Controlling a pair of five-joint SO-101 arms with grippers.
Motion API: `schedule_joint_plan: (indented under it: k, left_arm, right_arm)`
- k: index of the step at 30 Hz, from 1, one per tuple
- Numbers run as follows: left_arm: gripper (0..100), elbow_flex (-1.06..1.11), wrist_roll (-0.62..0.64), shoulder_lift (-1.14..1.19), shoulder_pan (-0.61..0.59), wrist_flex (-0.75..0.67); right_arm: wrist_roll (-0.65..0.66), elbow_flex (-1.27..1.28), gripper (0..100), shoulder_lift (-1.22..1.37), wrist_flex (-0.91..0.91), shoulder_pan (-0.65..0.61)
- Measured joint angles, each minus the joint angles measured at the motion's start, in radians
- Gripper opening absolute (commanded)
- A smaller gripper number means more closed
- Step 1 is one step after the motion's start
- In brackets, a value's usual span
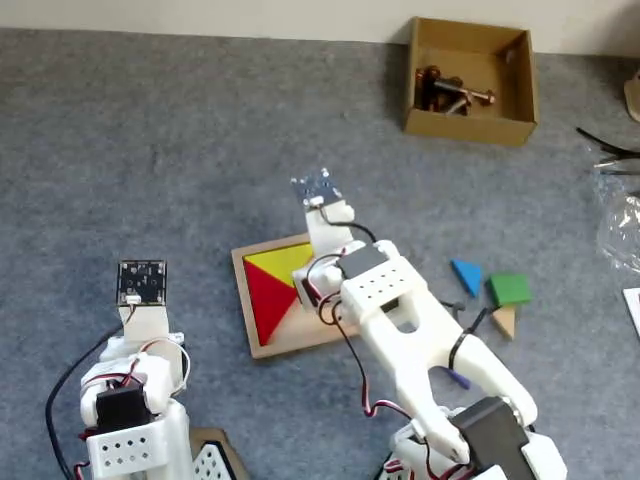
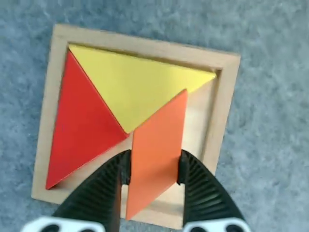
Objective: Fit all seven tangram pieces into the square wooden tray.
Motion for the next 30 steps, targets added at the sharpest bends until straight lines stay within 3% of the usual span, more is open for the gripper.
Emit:
schedule_joint_plan:
  k: [8, 17, 30]
  left_arm:
    - [1, 0.000, 0.000, 0.000, 0.000, 0.000]
    - [1, 0.000, 0.000, 0.000, 0.000, 0.000]
    - [1, 0.000, 0.000, 0.000, 0.000, 0.000]
  right_arm:
    - [0.000, 0.017, 3.1, 0.000, -0.003, -0.002]
    - [0.000, 0.138, 3.1, 0.000, -0.144, -0.002]
    - [0.000, 0.140, 3.6, 0.000, -0.157, -0.002]
